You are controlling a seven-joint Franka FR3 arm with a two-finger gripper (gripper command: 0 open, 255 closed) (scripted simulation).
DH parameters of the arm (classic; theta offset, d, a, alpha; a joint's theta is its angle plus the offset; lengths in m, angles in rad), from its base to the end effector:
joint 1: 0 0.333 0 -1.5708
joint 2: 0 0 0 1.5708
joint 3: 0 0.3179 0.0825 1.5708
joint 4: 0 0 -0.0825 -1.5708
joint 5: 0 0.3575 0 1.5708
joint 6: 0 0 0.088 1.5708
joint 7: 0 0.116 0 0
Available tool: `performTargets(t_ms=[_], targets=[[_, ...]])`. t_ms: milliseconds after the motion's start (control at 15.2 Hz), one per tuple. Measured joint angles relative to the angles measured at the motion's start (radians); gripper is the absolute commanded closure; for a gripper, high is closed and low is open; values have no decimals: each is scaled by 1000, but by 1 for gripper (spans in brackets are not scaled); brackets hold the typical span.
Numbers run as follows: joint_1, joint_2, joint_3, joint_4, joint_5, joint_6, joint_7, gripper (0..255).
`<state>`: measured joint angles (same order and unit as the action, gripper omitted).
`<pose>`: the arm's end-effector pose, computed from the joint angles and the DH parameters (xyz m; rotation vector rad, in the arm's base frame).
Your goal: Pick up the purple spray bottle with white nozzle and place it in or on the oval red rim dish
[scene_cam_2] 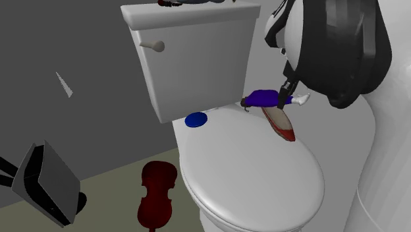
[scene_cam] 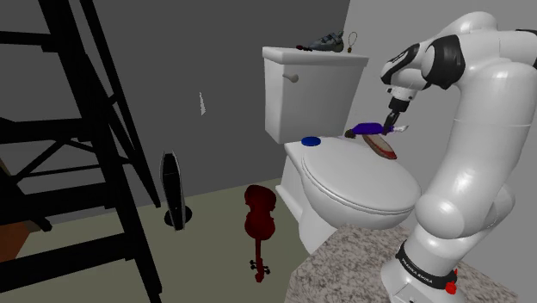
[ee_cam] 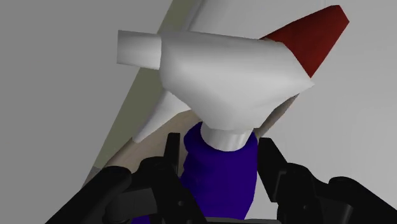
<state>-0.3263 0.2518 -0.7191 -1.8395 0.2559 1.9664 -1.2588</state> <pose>0.3274 -0.4797 0.4211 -3.0575 -0.1811 -0.0604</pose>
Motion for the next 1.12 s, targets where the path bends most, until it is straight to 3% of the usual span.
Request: performTargets(t_ms=[858,924,1122], targets=[[-13,48,15,-53,43,87,-34,255],[-13,48,15,-53,43,87,-34,0],[-13,49,15,-53,43,87,-34,0]])
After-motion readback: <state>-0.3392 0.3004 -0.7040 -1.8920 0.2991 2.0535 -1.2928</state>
